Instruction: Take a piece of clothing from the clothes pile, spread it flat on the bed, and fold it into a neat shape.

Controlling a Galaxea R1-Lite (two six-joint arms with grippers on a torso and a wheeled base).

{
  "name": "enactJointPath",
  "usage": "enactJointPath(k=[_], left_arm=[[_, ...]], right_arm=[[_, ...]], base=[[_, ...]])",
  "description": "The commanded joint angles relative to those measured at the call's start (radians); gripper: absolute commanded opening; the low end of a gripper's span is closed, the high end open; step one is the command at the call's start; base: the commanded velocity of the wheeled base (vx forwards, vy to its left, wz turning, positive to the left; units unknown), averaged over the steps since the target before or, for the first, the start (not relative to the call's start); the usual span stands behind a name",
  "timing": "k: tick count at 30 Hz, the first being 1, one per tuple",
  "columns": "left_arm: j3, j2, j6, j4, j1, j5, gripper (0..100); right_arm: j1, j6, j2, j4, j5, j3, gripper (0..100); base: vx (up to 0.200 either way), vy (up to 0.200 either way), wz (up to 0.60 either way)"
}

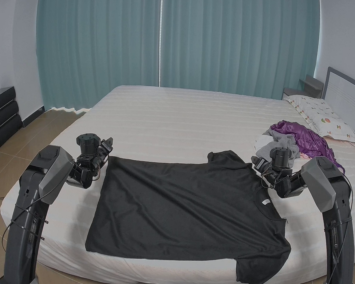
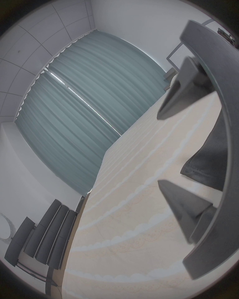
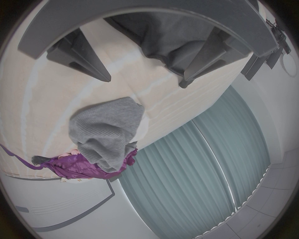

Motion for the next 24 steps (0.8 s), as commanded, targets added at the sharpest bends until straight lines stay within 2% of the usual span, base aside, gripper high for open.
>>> enactJointPath(k=[1,4,8,9,10,12,13,14,15,16,21,24], left_arm=[[0.070,-0.063,-0.005,-0.006,0.006,0.017,100],[0.249,-0.200,-0.009,-0.012,0.009,0.014,100],[0.482,-0.376,-0.012,-0.058,0.007,-0.055,100],[0.493,-0.383,-0.012,-0.059,0.007,-0.058,100],[0.602,-0.458,-0.011,-0.066,0.006,-0.081,100],[0.611,-0.462,-0.011,-0.066,0.006,-0.082,100],[0.751,-0.537,-0.012,-0.067,0.007,-0.112,100],[0.800,-0.560,-0.012,-0.072,0.009,-0.125,100],[0.812,-0.567,-0.014,-0.072,0.009,-0.130,100],[0.889,-0.600,-0.018,-0.079,0.009,-0.152,100],[1.090,-0.711,-0.054,-0.107,-0.002,-0.198,100],[1.180,-0.764,-0.064,-0.110,-0.013,-0.219,100]], right_arm=[[-0.005,0.034,-0.140,-0.007,0.015,0.189,100],[-0.002,0.061,-0.243,-0.020,0.056,0.351,100],[0.001,0.084,-0.379,-0.079,0.147,0.597,100],[0.001,0.084,-0.382,-0.084,0.150,0.607,100],[0.001,0.090,-0.436,-0.133,0.182,0.711,100],[0.001,0.090,-0.441,-0.136,0.182,0.719,100],[-0.003,0.090,-0.499,-0.205,0.202,0.857,100],[-0.005,0.090,-0.516,-0.225,0.210,0.898,100],[-0.005,0.090,-0.520,-0.231,0.213,0.910,100],[-0.006,0.095,-0.543,-0.256,0.224,0.970,100],[0.001,0.150,-0.599,-0.357,0.245,1.141,100],[0.003,0.156,-0.614,-0.438,0.262,1.242,100]], base=[[0.000,0.000,0.00],[0.000,0.000,0.00],[0.000,0.000,0.00],[0.000,0.000,0.00],[0.000,0.000,0.00],[0.000,0.000,0.00],[0.000,0.000,0.00],[0.000,0.000,0.00],[0.000,0.000,0.00],[0.000,0.000,0.00],[0.000,0.000,0.00],[-0.200,0.000,0.00]])
